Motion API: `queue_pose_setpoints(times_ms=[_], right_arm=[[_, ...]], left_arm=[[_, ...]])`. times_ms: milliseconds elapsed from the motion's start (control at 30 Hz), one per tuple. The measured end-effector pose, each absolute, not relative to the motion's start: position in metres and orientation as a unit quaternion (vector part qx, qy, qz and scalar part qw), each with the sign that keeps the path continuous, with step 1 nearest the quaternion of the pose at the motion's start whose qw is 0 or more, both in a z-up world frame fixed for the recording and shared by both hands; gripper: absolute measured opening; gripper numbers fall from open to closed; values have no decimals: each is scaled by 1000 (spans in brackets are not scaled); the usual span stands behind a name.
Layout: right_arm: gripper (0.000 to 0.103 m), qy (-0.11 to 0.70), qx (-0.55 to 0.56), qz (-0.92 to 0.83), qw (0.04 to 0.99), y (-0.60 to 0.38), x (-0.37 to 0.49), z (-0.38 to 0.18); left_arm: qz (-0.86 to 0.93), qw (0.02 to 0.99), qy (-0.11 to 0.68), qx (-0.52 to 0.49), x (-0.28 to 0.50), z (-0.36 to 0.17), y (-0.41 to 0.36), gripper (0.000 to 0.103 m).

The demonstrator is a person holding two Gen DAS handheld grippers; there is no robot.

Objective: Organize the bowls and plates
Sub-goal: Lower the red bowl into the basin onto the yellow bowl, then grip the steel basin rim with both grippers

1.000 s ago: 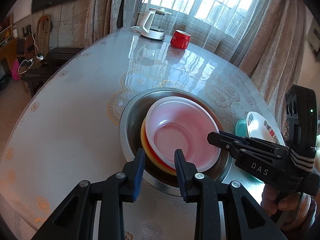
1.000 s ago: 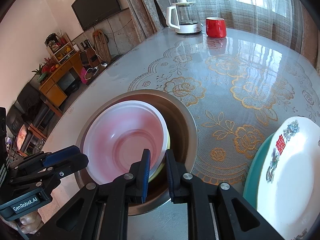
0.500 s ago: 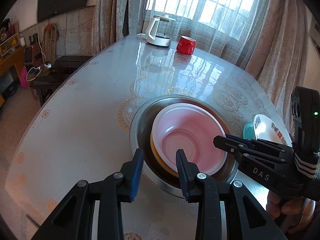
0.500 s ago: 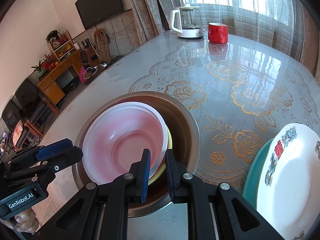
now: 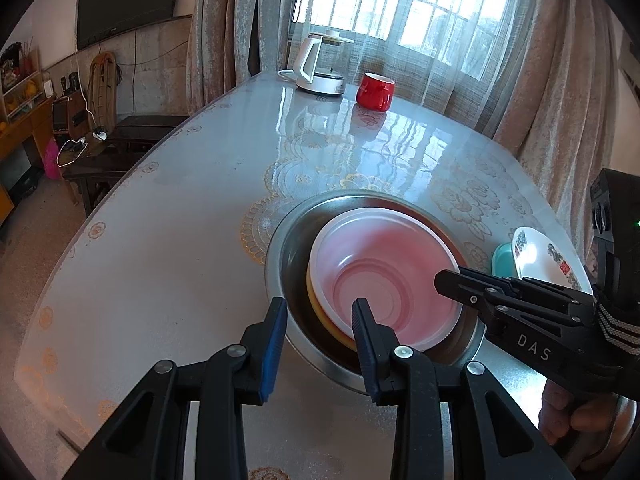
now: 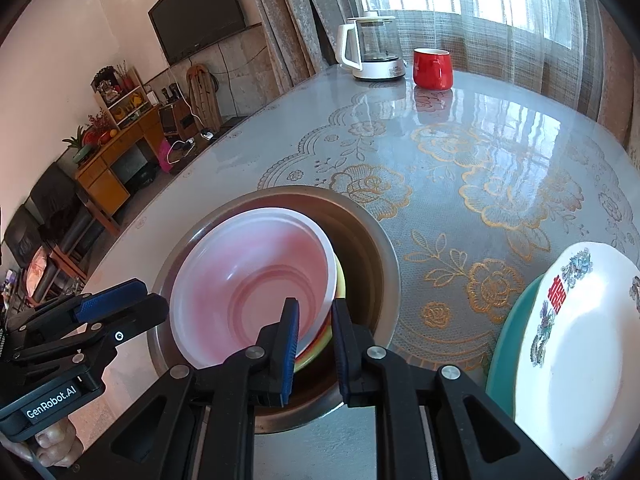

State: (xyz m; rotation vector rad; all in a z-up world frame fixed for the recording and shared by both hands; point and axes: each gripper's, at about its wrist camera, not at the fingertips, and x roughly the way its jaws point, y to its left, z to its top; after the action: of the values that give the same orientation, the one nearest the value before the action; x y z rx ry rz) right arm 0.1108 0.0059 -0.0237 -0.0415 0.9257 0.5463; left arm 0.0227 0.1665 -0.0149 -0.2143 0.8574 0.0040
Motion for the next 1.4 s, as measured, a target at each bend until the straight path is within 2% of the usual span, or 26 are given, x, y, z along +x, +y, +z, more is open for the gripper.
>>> queue_pose_setpoints(times_ms=[733, 1400], right_arm=[[21, 419, 42, 250, 872, -19, 107, -10], [21, 446, 57, 217, 866, -36, 117, -26]], left_arm=[[18, 910, 399, -111, 20, -13, 185, 35], [27, 903, 413, -112, 32, -29, 201, 35]])
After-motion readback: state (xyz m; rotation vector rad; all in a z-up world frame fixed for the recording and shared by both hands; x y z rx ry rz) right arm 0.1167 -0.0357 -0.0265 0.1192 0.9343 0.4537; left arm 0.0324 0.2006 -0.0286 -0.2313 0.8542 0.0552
